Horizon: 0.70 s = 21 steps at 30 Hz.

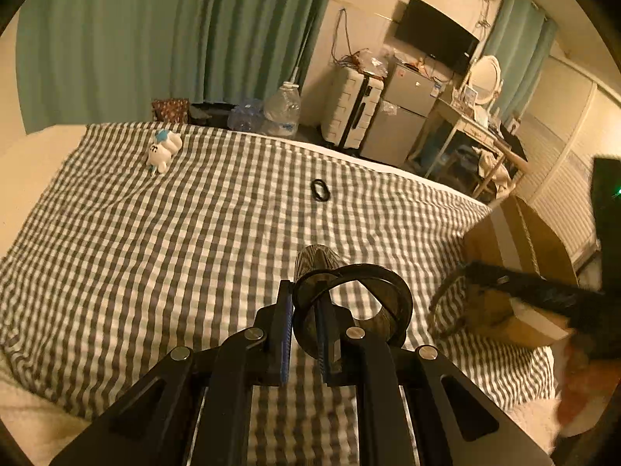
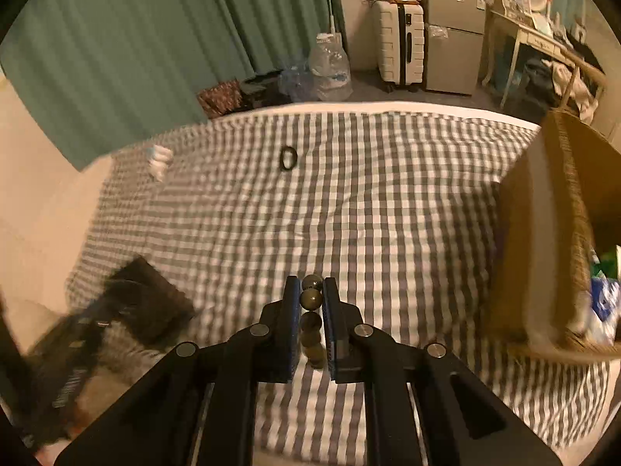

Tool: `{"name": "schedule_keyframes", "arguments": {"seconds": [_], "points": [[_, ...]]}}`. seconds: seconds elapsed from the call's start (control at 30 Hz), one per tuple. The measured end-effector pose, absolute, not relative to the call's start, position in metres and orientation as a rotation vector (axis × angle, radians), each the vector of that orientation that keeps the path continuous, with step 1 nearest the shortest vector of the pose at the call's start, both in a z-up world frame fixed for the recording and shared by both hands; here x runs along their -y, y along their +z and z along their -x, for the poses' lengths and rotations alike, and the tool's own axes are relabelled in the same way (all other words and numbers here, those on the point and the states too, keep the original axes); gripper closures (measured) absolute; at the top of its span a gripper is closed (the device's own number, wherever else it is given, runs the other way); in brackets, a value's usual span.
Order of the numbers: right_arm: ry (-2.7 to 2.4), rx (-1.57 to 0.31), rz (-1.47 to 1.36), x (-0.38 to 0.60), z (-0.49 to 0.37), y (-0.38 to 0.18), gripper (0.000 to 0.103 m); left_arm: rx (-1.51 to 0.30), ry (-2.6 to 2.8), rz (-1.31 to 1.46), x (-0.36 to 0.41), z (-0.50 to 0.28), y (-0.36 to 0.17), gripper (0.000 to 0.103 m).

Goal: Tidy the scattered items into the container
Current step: 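Carry the black pouch and bracelet into the cardboard box and release both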

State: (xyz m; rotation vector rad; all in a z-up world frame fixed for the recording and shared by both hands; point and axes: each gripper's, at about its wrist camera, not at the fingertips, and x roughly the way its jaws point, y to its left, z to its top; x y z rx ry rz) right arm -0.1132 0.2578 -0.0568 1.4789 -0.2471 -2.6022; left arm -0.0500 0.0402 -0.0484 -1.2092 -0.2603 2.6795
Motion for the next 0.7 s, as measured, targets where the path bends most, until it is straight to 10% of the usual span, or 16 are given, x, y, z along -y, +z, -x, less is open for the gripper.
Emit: {"name": "schedule_keyframes", "arguments": {"seconds": [0.37, 0.7], "points": [[-2.86, 0.251, -1.266, -0.361, 0.04, 0.069, 0.092, 0.17, 2.606, 1.15, -0.109, 0.012, 0.008, 0.092], [-2.981, 0.47, -1.401, -0.486, 0.032, 0.044, 0.092, 0.003, 2.458, 1.002, -0.264, 0.038, 0.037, 0.092]]}}
